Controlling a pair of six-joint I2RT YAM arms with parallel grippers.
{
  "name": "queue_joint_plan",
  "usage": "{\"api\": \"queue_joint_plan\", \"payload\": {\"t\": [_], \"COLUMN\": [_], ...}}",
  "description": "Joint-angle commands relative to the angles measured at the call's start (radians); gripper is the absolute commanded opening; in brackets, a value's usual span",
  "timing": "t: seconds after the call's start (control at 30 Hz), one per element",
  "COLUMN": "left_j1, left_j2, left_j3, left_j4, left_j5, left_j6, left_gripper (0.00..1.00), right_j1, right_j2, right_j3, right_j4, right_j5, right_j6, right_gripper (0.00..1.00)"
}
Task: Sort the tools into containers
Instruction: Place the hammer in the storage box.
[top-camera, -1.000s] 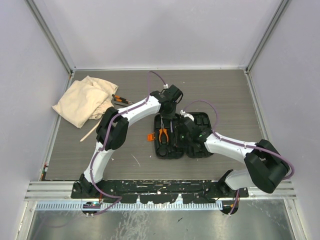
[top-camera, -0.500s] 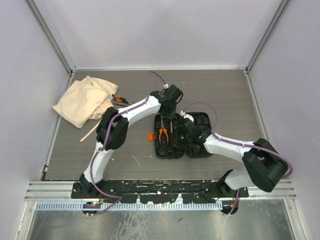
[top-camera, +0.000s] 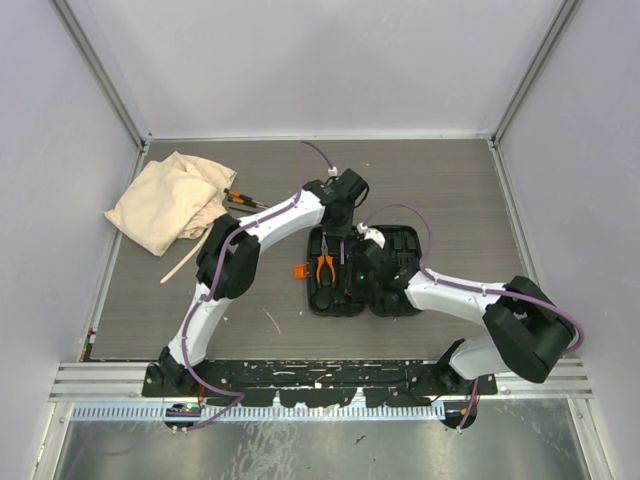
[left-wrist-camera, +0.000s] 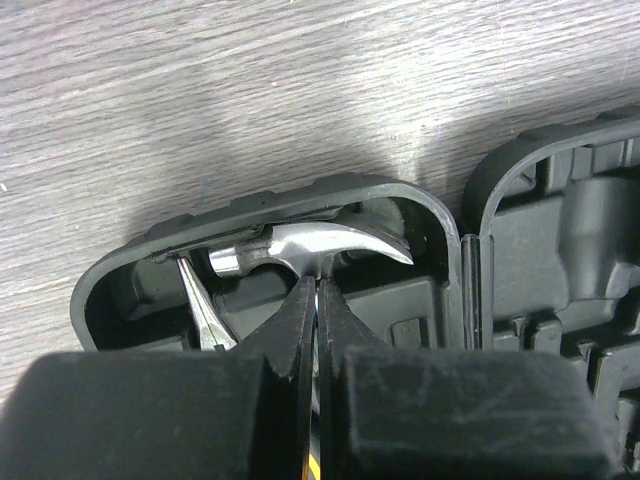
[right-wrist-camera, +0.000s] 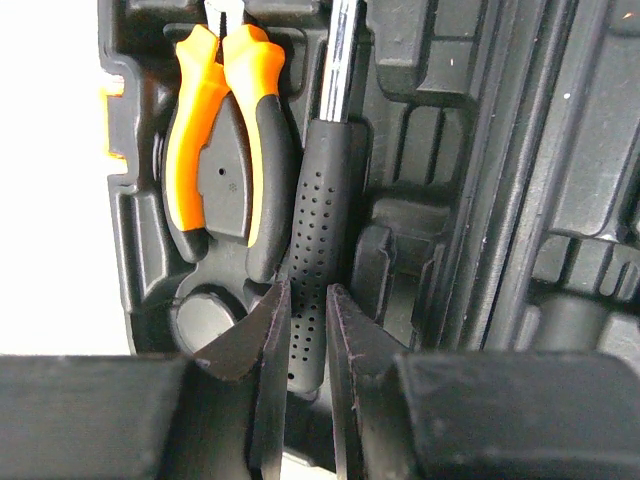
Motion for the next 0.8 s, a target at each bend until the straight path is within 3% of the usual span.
{"api": "queue_joint_plan", "payload": {"t": [0.0,0.47,0.77], "left_j1": [-0.048,-0.094,-0.104], "left_j2": [0.121,0.221,0.219], "left_j3": [0.019,0.015,-0.031], "left_j4": [-0.135,-0.222,-0.198], "left_j5": [-0.055,-0.048,-0.037], "left_j6": [-0.006,-0.042,-0.048], "left_gripper": [0.00,0.00,0.00], "right_j1": [0.012,0.011,0.012], "right_j2": [0.036,0.009,0.002], "right_j3": [-0.073,-0.153,-0.159], "right_j4": [-0.095,-0.032,-0.030], "right_j5": [0.061,0.036,0.036], "right_j6": [-0.007,0.034,0.032], "right_gripper": [0.03,0.01,0.01]}}
